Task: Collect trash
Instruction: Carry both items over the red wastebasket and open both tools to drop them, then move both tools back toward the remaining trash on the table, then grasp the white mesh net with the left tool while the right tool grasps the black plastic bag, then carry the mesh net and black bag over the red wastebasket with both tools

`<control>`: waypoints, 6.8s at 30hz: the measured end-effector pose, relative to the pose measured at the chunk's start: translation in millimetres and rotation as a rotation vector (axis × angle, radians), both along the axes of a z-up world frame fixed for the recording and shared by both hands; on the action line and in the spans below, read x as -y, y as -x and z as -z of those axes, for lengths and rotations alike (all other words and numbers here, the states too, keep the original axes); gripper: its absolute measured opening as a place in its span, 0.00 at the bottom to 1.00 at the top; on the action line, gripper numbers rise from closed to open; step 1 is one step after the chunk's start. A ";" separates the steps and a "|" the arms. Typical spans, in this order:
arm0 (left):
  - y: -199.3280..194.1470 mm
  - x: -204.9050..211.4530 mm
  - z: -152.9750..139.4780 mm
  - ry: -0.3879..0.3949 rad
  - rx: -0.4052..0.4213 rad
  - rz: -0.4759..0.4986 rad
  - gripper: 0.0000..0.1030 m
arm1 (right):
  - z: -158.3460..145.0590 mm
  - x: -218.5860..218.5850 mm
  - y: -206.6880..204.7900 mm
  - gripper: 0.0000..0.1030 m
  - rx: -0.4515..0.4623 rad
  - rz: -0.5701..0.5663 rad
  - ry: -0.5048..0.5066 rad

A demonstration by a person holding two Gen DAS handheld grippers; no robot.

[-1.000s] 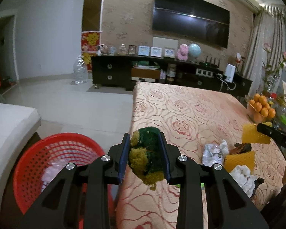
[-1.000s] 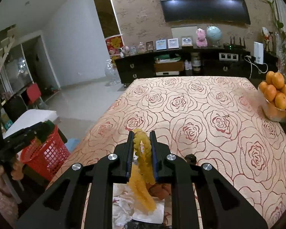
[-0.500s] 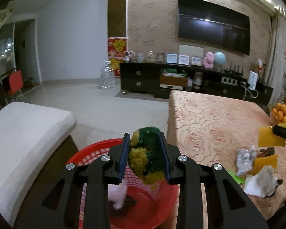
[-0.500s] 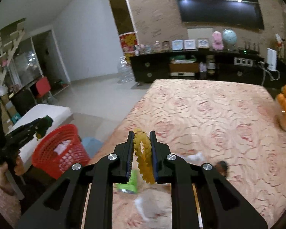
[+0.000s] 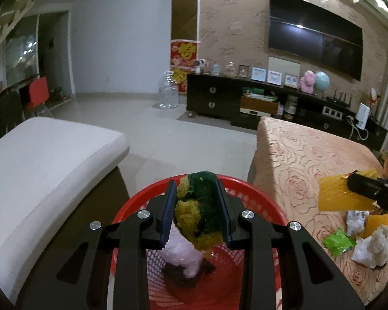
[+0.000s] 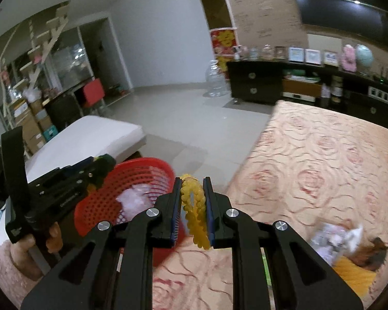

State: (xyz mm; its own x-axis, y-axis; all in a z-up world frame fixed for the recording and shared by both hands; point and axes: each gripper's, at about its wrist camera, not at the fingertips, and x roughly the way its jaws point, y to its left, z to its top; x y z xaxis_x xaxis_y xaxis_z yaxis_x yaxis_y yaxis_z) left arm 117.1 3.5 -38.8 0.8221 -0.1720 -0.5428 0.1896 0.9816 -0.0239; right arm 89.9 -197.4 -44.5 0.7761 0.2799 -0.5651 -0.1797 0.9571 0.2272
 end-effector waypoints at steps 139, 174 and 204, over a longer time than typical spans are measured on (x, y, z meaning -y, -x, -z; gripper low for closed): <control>89.7 156.2 36.3 0.092 -0.126 0.495 0.18 | 86.1 185.7 182.1 0.93 -0.133 0.501 0.042; 107.1 221.8 77.3 -0.015 -0.213 0.640 0.56 | 89.7 208.2 197.5 0.47 -0.151 0.609 0.044; 89.8 215.6 56.9 0.093 -0.180 0.629 0.25 | 85.2 206.1 190.9 0.47 -0.120 0.618 0.042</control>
State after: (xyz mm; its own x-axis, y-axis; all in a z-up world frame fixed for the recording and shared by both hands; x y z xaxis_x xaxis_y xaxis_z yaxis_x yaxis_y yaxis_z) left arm 27.4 -212.1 -95.6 0.4472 -0.6426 -0.6222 0.7114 0.6772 -0.1880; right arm -101.0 -403.4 -129.7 0.7177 -0.2243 -0.6592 0.4336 0.8847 0.1711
